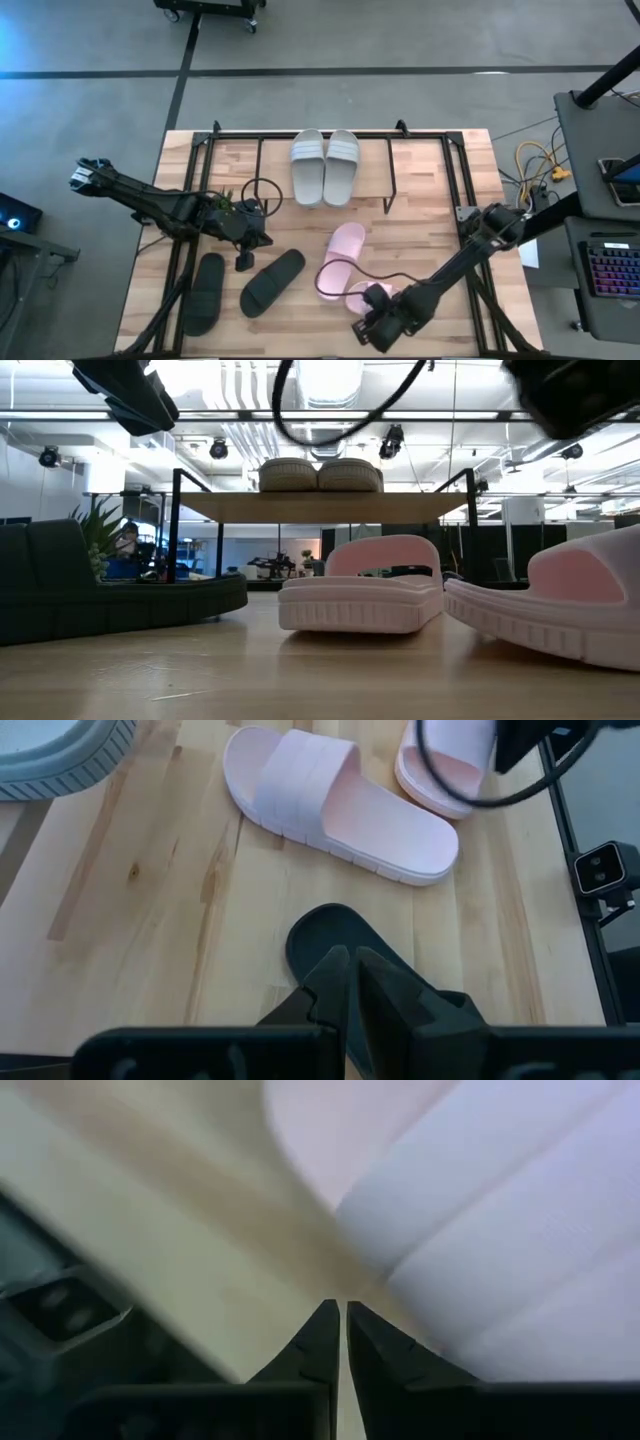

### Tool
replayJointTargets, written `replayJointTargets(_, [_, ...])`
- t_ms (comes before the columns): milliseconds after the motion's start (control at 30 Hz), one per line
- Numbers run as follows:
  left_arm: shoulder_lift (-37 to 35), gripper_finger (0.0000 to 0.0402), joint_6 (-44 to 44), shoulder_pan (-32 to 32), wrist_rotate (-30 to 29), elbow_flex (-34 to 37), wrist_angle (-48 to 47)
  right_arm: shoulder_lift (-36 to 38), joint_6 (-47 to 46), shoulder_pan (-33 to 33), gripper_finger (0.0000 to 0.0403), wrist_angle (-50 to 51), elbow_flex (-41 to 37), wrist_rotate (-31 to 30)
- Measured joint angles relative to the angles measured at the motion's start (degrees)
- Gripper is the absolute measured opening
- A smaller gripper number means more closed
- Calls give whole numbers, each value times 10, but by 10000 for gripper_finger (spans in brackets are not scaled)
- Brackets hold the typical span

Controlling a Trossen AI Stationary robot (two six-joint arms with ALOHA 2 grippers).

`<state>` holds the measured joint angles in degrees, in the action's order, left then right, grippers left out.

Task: Pick and place slides into the shelf
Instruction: Adjust the right pink slide

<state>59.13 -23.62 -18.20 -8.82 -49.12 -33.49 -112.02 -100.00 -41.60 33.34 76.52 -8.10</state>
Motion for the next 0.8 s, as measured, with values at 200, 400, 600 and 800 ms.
replayJointTargets(200, [0, 8, 0, 0, 1, 0, 0, -31, -97, 20, 18, 148, 37, -33])
replayJointTargets(400, [0, 8, 0, 0, 1, 0, 0, -14, -287, 28, 18, 298, 36, -155])
replayJointTargets(600, [0, 8, 0, 0, 1, 0, 0, 37, -233, 33, 18, 345, 37, -166])
replayJointTargets(800, [0, 8, 0, 0, 0, 0, 0, 57, -245, 19, 18, 483, 34, 20])
